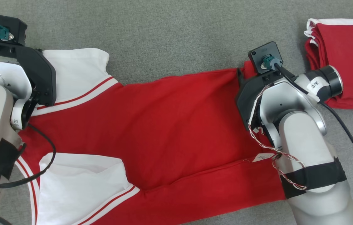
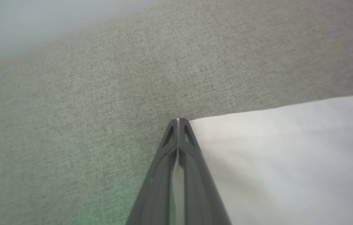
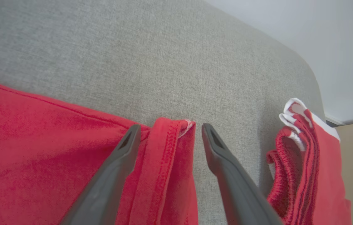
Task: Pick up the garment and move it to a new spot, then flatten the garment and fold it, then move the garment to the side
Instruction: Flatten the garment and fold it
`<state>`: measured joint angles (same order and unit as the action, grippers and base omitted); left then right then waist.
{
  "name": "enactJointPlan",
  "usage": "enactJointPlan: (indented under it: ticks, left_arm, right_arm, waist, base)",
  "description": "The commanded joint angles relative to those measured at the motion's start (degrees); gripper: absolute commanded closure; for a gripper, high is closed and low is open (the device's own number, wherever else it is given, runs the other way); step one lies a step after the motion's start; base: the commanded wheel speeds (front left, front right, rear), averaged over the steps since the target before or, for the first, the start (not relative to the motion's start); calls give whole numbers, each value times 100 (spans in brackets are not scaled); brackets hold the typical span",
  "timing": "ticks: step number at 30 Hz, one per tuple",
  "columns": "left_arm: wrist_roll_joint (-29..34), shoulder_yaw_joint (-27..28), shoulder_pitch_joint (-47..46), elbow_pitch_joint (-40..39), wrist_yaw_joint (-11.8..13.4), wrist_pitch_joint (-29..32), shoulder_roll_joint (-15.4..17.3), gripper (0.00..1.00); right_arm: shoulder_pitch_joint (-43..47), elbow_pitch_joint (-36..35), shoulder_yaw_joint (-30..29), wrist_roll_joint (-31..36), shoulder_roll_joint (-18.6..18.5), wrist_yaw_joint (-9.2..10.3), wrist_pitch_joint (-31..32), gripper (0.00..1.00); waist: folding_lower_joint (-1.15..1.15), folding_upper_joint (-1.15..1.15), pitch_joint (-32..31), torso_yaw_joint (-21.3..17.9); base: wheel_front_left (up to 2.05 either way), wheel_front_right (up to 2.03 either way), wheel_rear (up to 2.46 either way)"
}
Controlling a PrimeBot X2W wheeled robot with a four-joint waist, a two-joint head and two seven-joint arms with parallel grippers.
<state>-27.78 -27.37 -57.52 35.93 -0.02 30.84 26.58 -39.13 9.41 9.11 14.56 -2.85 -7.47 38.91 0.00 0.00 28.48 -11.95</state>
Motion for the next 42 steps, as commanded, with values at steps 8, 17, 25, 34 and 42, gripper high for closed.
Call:
enactJointPlan:
  ticks: [8,17,25,34,42]
  left_arm:
    - [-96,-78,399,82,38,101,57,100]
    - [-122,-130,441,19,23,78,92,100]
    - [-144,-149,429,-35,40,115,180,100]
    - [-196,-178,446,-111,69,122,208,100]
    - [-242,-225,466,-125,80,102,120,100]
  right_arm:
    - [-170,447,-111,422,-3,-5,-56,0]
    - [173,502,-842,596,-1,-5,-121,0]
    - [198,474,-1258,380,2,-5,-343,5]
    - [-5,319,-1135,-174,3,-5,-541,0]
    - [-341,302,-257,-681,-2,-5,6,0]
  waist:
    - [0,0,-8,11]
    - [0,0,-62,-18]
    - [0,0,-87,-66]
    - [0,0,-157,-49]
    - [0,0,-147,-1]
  base:
    - [0,0,0]
    - [0,0,0]
    - [0,0,0]
    - [0,0,0]
    - [0,0,0]
